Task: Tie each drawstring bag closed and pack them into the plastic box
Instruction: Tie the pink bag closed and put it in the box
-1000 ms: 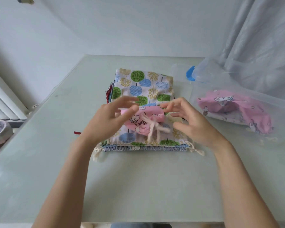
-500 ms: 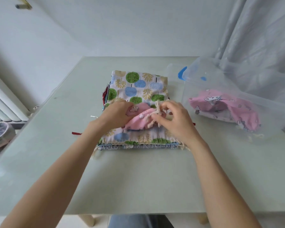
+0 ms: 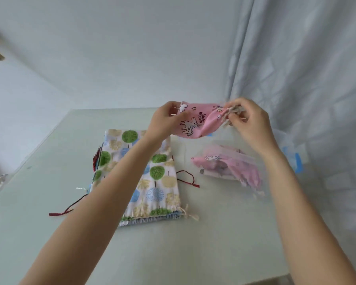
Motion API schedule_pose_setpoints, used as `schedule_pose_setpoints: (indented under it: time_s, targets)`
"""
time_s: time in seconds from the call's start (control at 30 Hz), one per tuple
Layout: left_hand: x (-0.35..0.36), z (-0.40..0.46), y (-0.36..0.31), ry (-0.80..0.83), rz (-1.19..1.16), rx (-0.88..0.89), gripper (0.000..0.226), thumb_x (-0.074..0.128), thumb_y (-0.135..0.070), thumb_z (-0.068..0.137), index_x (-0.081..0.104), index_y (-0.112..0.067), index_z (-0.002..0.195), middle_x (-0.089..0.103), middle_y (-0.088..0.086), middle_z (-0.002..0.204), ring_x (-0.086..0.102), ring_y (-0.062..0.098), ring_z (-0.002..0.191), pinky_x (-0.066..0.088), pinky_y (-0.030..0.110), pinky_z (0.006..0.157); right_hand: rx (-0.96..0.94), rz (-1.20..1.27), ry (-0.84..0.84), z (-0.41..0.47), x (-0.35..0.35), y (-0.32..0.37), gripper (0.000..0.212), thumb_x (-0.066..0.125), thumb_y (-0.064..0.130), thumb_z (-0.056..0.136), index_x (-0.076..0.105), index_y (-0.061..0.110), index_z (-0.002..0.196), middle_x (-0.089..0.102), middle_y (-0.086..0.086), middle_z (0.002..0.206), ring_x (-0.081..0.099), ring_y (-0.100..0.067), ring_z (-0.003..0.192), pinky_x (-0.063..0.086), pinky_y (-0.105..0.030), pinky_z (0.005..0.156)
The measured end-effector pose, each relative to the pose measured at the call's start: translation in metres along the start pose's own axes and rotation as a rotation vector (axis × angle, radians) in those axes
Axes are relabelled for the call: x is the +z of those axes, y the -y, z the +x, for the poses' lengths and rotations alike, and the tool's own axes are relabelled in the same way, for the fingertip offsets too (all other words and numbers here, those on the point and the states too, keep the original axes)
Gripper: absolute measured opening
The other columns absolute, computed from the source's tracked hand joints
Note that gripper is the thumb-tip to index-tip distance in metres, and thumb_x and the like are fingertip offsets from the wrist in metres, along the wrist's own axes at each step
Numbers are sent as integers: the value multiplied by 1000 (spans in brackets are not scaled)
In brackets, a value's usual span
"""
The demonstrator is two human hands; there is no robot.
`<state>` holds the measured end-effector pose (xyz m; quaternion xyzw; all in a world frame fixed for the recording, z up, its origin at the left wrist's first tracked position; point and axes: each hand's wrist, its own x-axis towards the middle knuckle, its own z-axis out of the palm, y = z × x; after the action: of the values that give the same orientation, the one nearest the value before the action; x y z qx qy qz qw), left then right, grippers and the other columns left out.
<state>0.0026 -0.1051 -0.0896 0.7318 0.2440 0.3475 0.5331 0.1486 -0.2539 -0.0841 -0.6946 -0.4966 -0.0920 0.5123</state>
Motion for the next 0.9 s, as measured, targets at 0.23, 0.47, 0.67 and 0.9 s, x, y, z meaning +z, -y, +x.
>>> schedule_pose_setpoints:
  time_s: [0.23, 0.47, 0.67, 0.9]
  targets:
    - [69, 38, 1, 96, 576, 157, 27, 56, -25, 88, 59, -17, 113, 67, 1, 106, 62, 22, 97, 47, 28, 77, 156, -404, 199, 9, -40, -51, 26, 56, 4, 85, 67, 24, 97, 52, 1, 104, 57, -18, 89, 45, -31, 82]
    - [49, 16, 11, 96, 851, 404, 24, 51, -31, 92, 62, -22, 112, 70, -8, 103, 63, 16, 98, 49, 31, 81, 90, -421, 223, -6, -30, -41, 34, 48, 2, 82, 69, 23, 99, 65, 1, 112, 53, -23, 110, 42, -38, 94]
    - [-11, -35, 44, -12, 627, 582, 27, 45, -34, 88, 68, -22, 96, 70, -13, 79, 64, 7, 73, 54, 33, 66, 2, -98, 222, -38, 25, 12, 21, 50, 16, 86, 68, 22, 94, 70, 11, 80, 67, -17, 74, 55, -42, 73]
    - [-69, -100, 98, 283, 803, 257, 19, 61, -40, 87, 66, -32, 104, 65, -19, 89, 58, -2, 84, 52, 27, 75, 37, -207, 603, -98, 100, 16, 9, 61, 28, 86, 67, 28, 92, 64, 13, 78, 59, -11, 72, 52, -37, 73]
